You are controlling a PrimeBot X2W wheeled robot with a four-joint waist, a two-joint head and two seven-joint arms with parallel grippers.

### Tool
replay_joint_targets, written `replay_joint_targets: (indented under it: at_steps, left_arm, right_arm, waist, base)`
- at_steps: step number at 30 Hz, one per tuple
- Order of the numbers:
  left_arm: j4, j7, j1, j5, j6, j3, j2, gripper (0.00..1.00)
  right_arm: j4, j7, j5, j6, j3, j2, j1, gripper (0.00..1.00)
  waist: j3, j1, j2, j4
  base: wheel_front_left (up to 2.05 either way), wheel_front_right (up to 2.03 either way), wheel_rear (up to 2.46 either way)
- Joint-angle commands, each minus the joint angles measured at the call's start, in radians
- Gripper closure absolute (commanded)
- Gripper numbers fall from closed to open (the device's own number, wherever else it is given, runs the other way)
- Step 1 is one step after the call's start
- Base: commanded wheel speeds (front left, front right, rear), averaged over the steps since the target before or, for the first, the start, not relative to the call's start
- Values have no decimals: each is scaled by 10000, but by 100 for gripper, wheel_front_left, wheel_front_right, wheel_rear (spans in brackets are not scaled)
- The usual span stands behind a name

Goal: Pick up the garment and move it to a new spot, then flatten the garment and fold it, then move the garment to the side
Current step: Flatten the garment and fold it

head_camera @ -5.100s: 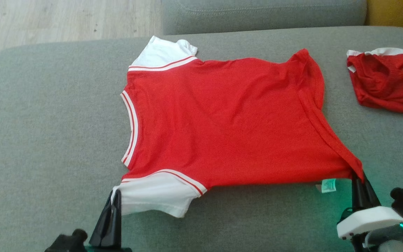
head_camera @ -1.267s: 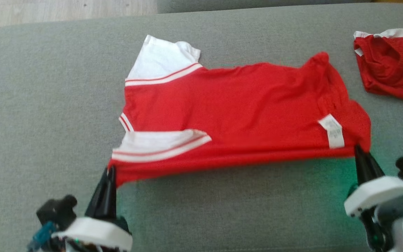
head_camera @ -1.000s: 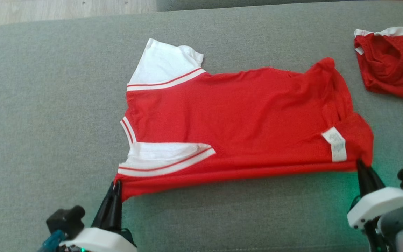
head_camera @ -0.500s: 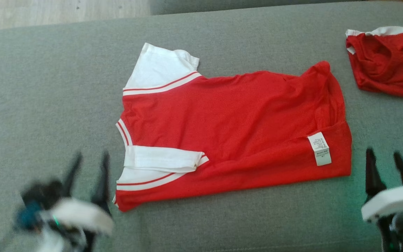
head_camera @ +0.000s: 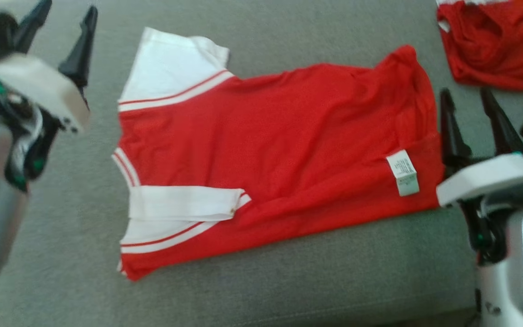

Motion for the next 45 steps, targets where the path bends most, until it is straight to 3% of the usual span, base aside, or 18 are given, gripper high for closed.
replay_joint_targets:
  at_steps: [1, 7, 26, 27, 28, 31, 37, 45]
  left_arm:
    - [33, 306, -681, 79, -129, 314, 522, 0]
    - [1412, 1432, -1796, 41, -548, 5, 647, 0]
    - [3065, 2311, -2289, -404, -843, -169, 705, 0]
    - [3034, 2398, -2297, -450, -887, -215, 683, 3]
    - [2999, 2473, -2307, -488, -931, -265, 664, 17]
    - [2889, 2696, -2355, -577, -1058, -475, 577, 100]
    - [2826, 2315, -2557, -340, -1067, -660, 441, 100]
    - [2659, 1187, -2945, -85, -1027, -592, 204, 100]
  right_arm:
    - [-289, -56, 7, 65, 370, -81, -414, 0]
    - [-109, -175, -88, 65, 853, -81, -1131, 0]
    - [322, -603, 95, 65, 1422, -81, -1945, 0]
    - [337, -601, 76, 65, 1438, -81, -1988, 0]
    - [355, -589, 43, 65, 1466, -81, -2041, 0]
    - [473, -467, -91, 65, 1621, -81, -2363, 0]
    - [1159, -51, -247, 65, 1916, -103, -3206, 0]
    - [2699, 882, -423, 65, 2033, -884, -4609, 0]
  waist:
    - [507, -2, 0, -472]
    - [1263, -2, 0, -1102]
    - [2210, -2, 0, -1890]
    - [2219, -2, 0, -1886]
    - [2230, -2, 0, -1882]
    - [2287, -2, 0, -1856]
    - [2342, -2, 0, -1708]
    - [2158, -2, 0, -1085]
  base:
    - [0, 0, 0]
    - [0, 0, 0]
    - [0, 0, 0]
    - [0, 0, 0]
    - [0, 0, 0]
    - [0, 0, 0]
    - [0, 0, 0]
    - [0, 0, 0]
